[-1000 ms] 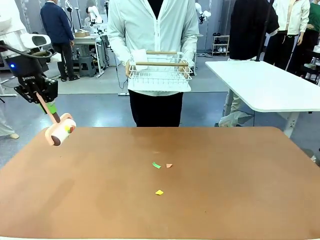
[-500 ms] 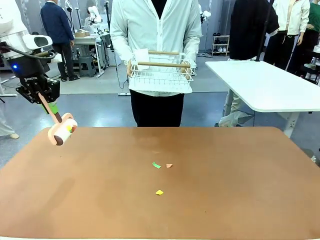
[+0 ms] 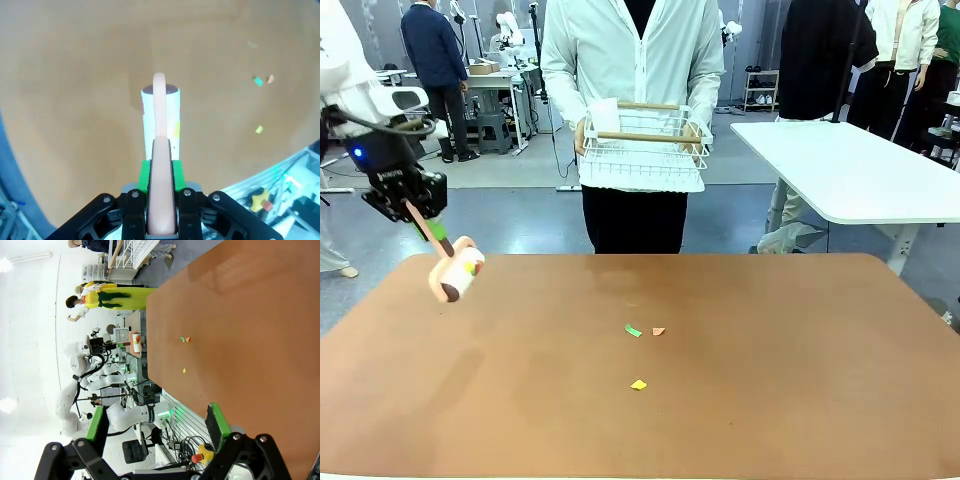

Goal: Clean the table.
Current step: Clean the table with the Lint Roller when the human lifts the Dish drying rack.

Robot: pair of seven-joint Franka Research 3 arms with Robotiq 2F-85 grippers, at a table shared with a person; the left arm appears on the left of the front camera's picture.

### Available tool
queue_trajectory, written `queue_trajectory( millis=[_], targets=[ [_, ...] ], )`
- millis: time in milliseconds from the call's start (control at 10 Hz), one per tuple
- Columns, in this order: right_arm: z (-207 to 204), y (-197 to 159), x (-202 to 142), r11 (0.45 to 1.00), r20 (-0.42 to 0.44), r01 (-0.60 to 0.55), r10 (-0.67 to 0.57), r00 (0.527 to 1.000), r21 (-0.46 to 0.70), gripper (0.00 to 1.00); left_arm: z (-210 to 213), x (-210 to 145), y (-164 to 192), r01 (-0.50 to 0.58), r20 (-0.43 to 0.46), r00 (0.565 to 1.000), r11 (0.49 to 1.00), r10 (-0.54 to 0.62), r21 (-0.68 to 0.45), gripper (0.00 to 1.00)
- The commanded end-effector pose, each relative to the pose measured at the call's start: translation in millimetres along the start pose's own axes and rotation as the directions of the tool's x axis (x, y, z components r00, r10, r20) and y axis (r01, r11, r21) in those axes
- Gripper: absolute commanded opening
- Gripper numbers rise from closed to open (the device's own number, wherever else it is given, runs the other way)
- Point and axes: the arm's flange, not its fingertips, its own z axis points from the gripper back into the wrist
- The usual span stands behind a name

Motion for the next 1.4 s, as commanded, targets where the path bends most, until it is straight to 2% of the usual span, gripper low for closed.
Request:
queue_trajectory(
  millis=[0, 200, 300, 700, 800, 1300],
  targets=[
    [-0.2, 4.1, -2.7, 1.0, -0.002, -0.006, 0.006, 1.0, -0.003, 1.0, -26.7, -6.4, 3.7, -0.017, 0.012, 1.0, 0.992, 0.018, -0.127, 0.19],
    [-0.2, 4.1, -2.7, 1.0, -0.002, -0.006, 0.006, 1.0, -0.003, 1.0, -43.9, -14.7, -2.8, -0.065, 0.008, 0.998, 0.974, 0.069, -0.219, 0.19],
    [-0.2, 4.1, -2.7, 1.0, -0.002, -0.006, 0.006, 1.0, -0.003, 1.0, -53.5, -12.2, -4.0, -0.086, 0.034, 0.995, 0.972, 0.096, -0.218, 0.19],
    [-0.2, 4.1, -2.7, 1.0, -0.002, -0.006, 0.006, 1.0, -0.003, 1.0, -113.9, 1.3, 5.1, -0.075, 0.009, 0.996, 0.921, 0.085, -0.383, 0.19],
    [-0.2, 4.1, -2.7, 1.0, -0.002, -0.006, 0.006, 1.0, -0.003, 1.0, -127.8, 5.4, 2.6, -0.063, -0.031, 0.998, 0.902, 0.055, -0.427, 0.19],
    [-0.2, 4.1, -2.7, 1.0, -0.002, -0.006, 0.006, 1.0, -0.003, 1.0, -164.2, 13.5, -1.9, -0.084, -0.036, 0.996, 0.876, 0.076, -0.475, 0.19]
  ],
)
